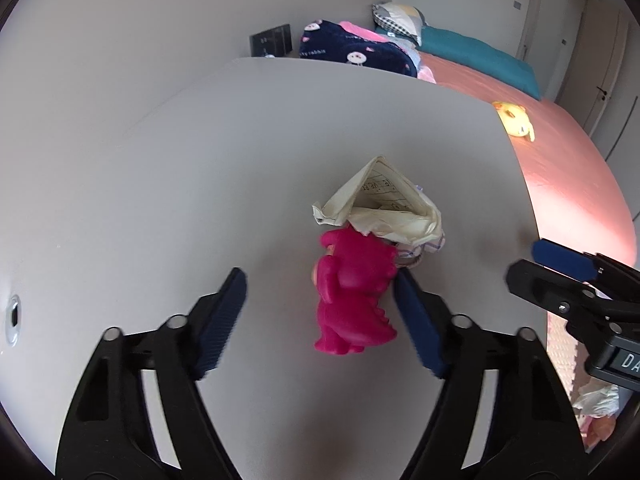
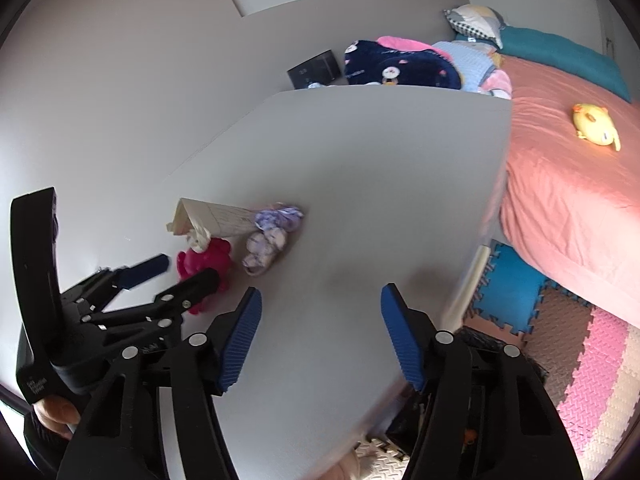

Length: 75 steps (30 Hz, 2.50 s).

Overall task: Collect trash
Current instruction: 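Grasp the magenta toy with the left gripper while the right grasps the flower plush, then carry the magenta toy and flower plush over the black bin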

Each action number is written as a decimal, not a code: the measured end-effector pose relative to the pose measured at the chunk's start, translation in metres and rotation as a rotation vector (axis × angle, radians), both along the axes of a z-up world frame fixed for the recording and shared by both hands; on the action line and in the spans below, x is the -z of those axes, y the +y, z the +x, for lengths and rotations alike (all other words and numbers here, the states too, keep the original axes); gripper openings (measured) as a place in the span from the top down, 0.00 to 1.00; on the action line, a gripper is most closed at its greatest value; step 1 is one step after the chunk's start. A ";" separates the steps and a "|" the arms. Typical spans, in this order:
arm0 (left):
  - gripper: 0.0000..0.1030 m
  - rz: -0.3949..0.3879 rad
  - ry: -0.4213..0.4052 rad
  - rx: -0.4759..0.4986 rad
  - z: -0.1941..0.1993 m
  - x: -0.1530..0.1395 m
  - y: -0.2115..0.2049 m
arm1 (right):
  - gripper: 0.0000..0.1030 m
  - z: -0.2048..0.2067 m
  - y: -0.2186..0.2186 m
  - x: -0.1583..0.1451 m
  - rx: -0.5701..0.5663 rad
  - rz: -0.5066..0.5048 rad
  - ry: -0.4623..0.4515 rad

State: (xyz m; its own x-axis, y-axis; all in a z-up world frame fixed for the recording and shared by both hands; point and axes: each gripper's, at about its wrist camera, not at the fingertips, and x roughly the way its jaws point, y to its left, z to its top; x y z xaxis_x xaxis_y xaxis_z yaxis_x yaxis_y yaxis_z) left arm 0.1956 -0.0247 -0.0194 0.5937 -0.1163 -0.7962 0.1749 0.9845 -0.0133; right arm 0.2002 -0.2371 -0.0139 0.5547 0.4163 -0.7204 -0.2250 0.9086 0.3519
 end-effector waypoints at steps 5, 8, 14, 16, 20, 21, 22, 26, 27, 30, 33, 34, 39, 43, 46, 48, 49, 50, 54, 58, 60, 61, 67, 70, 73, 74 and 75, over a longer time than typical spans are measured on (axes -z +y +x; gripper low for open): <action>0.48 -0.002 0.014 0.014 0.003 0.006 0.004 | 0.42 0.012 0.018 0.002 -0.026 0.015 0.006; 0.58 -0.014 0.031 0.023 0.004 0.010 0.007 | 0.43 0.017 0.027 0.004 -0.036 0.024 0.012; 0.60 -0.015 0.025 0.028 0.002 0.010 0.008 | 0.55 0.029 0.044 0.009 -0.056 0.016 0.014; 0.60 -0.012 0.025 0.028 0.002 0.009 0.008 | 0.60 0.032 0.048 0.010 -0.058 0.010 0.011; 0.60 -0.009 0.025 0.029 0.003 0.009 0.008 | 0.72 0.038 0.056 0.012 -0.072 -0.015 0.007; 0.60 -0.010 0.025 0.029 0.004 0.009 0.008 | 0.81 0.039 0.058 0.013 -0.075 -0.024 0.001; 0.61 -0.010 0.025 0.029 0.004 0.009 0.008 | 0.83 0.040 0.059 0.014 -0.083 -0.028 0.001; 0.62 -0.015 0.027 0.017 0.004 0.010 0.010 | 0.84 0.034 0.058 0.010 -0.102 -0.029 -0.016; 0.62 -0.013 0.029 0.013 0.004 0.010 0.010 | 0.84 0.033 0.056 0.010 -0.101 -0.023 -0.015; 0.62 -0.010 0.030 0.007 0.001 0.009 0.010 | 0.84 0.025 0.050 0.006 -0.097 -0.020 -0.016; 0.62 -0.010 0.024 0.009 -0.004 0.006 0.008 | 0.84 0.018 0.044 0.002 -0.093 -0.017 -0.016; 0.62 -0.005 0.021 0.011 -0.006 0.005 0.006 | 0.84 0.015 0.042 0.001 -0.090 -0.015 -0.017; 0.62 -0.008 0.009 0.015 -0.018 -0.001 0.002 | 0.84 0.000 0.035 -0.005 -0.085 -0.011 -0.023; 0.62 -0.011 -0.007 0.017 -0.029 -0.007 -0.003 | 0.84 -0.013 0.030 -0.011 -0.085 -0.007 -0.037; 0.62 -0.012 -0.012 0.015 -0.036 -0.010 -0.008 | 0.84 -0.023 0.024 -0.016 -0.077 0.000 -0.048; 0.62 -0.014 -0.013 0.013 -0.040 -0.012 -0.011 | 0.84 -0.030 0.018 -0.019 -0.070 0.000 -0.053; 0.62 -0.014 -0.014 0.013 -0.042 -0.013 -0.013 | 0.84 -0.033 0.016 -0.020 -0.067 0.001 -0.055; 0.62 -0.014 -0.016 0.014 -0.042 -0.014 -0.014 | 0.84 -0.036 0.014 -0.021 -0.065 0.002 -0.058; 0.62 -0.016 -0.034 0.026 -0.052 -0.019 -0.024 | 0.84 -0.049 0.002 -0.024 -0.055 0.002 -0.071; 0.62 -0.018 -0.045 0.048 -0.061 -0.021 -0.036 | 0.84 -0.061 -0.009 -0.026 -0.043 0.001 -0.080; 0.62 -0.021 -0.046 0.058 -0.064 -0.021 -0.043 | 0.84 -0.068 -0.017 -0.028 -0.036 0.001 -0.085; 0.62 -0.021 -0.048 0.063 -0.066 -0.022 -0.047 | 0.84 -0.070 -0.020 -0.028 -0.032 0.001 -0.088; 0.62 -0.031 -0.066 0.102 -0.076 -0.026 -0.071 | 0.84 -0.086 -0.044 -0.034 0.000 -0.002 -0.106; 0.62 -0.037 -0.067 0.122 -0.079 -0.027 -0.083 | 0.84 -0.092 -0.056 -0.036 0.018 -0.004 -0.112; 0.62 -0.038 -0.067 0.143 -0.081 -0.027 -0.096 | 0.84 -0.097 -0.068 -0.036 0.038 -0.004 -0.115; 0.62 -0.038 -0.067 0.151 -0.082 -0.027 -0.100 | 0.84 -0.099 -0.073 -0.036 0.044 -0.003 -0.115; 0.62 -0.038 -0.067 0.156 -0.083 -0.028 -0.103 | 0.84 -0.101 -0.077 -0.036 0.052 -0.003 -0.116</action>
State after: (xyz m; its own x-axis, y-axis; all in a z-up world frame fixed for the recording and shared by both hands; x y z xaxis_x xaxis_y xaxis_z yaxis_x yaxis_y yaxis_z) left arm 0.1130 -0.1280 0.0082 0.6175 -0.2406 -0.7488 0.3273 0.9443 -0.0334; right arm 0.0996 -0.3140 0.0220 0.6550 0.3826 -0.6516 -0.2163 0.9212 0.3234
